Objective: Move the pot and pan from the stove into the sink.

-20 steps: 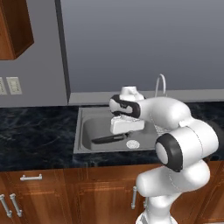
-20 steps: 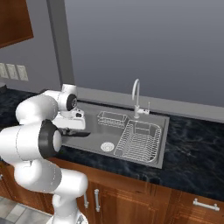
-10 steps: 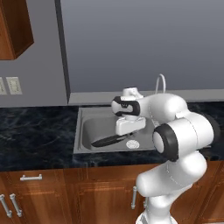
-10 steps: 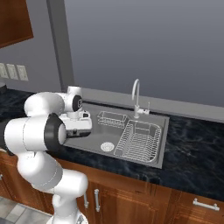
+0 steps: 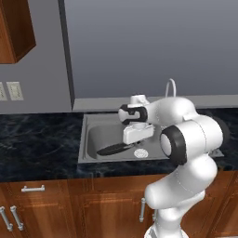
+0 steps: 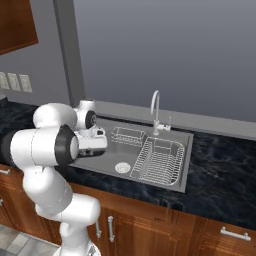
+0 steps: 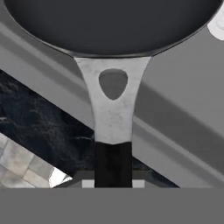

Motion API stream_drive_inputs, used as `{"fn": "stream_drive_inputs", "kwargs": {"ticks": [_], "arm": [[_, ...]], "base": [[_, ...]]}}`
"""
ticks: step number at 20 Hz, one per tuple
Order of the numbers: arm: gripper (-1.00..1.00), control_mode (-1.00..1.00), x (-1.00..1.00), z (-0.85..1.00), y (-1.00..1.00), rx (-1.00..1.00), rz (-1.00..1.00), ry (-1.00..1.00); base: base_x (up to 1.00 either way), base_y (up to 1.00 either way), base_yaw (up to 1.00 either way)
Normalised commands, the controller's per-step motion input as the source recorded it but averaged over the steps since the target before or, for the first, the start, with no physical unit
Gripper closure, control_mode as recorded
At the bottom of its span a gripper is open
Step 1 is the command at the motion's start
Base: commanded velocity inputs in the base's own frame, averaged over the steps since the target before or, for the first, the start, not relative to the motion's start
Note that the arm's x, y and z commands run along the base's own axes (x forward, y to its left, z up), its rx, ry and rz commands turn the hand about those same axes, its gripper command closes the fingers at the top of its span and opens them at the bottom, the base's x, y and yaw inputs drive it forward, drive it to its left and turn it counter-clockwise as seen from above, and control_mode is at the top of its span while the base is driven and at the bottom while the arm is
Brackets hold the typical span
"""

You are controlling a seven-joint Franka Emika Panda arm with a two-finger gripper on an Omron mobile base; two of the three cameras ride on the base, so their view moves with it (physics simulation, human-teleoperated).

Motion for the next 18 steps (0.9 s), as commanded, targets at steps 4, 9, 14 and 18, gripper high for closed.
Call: {"fn": "stream_drive_inputs", "kwargs": {"ticks": [4,9,14,18], "arm": [[1.00,-1.00,0.44,-0.33,-0.01,-0.02,0.00,-0.04],[1.00,-1.00,0.30,-0.23,0.00,-0.02,0.00,-0.04],[1.00,-1.00,0.15,-0.25,0.00,-0.02,0.00,-0.06],[-1.00,-1.00,0.00,0.28,0.18,0.00,-0.07,-0.05]], "base": [[0.00,0.00,0.00],[0.00,0.00,0.00],[0.00,0.00,0.00],[0.00,0.00,0.00]]}}
